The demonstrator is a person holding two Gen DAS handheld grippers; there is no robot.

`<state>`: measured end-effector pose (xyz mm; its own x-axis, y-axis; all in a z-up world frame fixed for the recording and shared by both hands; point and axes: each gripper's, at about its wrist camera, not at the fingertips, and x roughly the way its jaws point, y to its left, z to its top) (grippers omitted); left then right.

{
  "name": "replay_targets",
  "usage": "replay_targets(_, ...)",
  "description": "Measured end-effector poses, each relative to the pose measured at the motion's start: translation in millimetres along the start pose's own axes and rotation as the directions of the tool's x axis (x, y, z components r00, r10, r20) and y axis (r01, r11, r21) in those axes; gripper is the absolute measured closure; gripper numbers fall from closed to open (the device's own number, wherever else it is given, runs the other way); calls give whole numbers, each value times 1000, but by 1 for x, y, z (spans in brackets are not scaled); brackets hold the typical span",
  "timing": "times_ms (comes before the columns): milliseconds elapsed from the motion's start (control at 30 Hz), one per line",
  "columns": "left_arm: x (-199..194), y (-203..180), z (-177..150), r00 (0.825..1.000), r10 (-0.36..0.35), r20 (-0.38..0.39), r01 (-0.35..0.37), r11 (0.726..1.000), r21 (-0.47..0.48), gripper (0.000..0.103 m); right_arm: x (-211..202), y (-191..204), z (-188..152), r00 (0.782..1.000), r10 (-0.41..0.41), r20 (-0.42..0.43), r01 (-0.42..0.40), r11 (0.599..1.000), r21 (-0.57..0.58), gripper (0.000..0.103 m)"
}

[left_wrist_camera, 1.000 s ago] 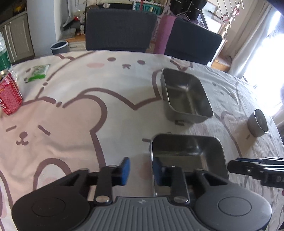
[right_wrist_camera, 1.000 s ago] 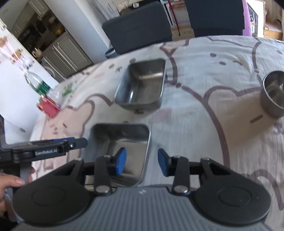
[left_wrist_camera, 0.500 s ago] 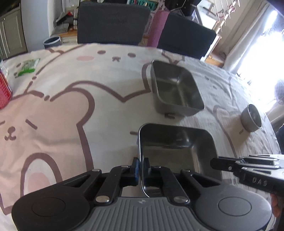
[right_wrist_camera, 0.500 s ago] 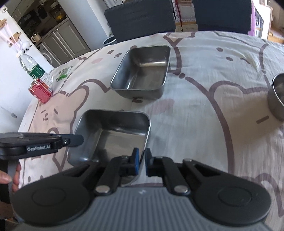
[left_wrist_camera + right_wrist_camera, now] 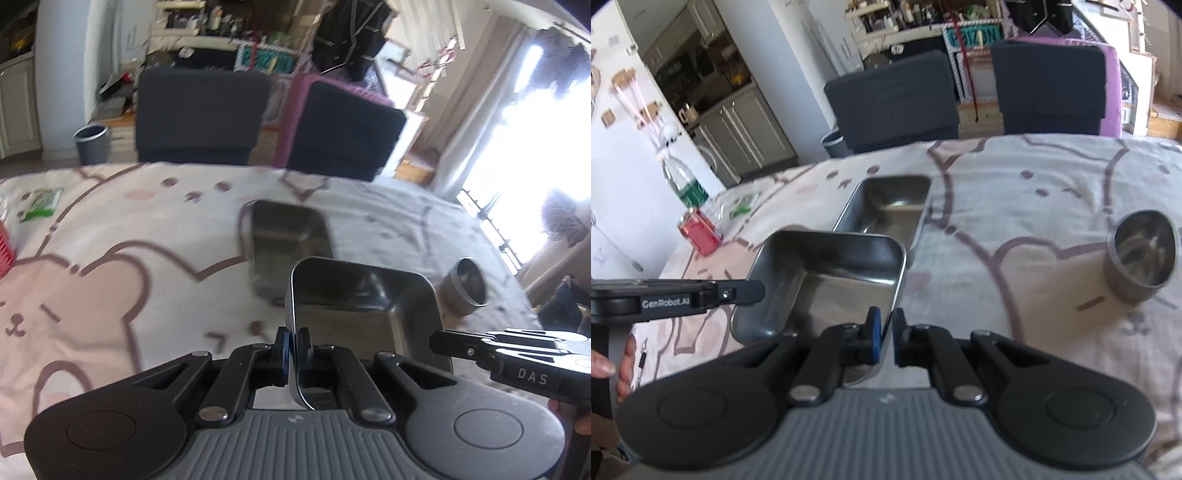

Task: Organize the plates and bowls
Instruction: 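Move both grippers to the rectangular steel tray and close on its rim, then carry the rectangular steel tray with both grippers toward the plate stack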

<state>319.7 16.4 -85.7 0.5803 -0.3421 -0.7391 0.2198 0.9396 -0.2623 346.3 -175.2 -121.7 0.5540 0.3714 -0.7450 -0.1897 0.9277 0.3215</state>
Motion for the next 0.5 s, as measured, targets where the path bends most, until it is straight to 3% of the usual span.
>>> replay_targets(267,8,-68,-14,996,-84,-39,87,994,70,97,-59,-52,-10,997,-34,74,30,998,50,96)
replay_targets(500,27,-113,-35,987,-121,-111,134,984,120,95,-90,-92,-35,995,-88,49,85,994,65,96)
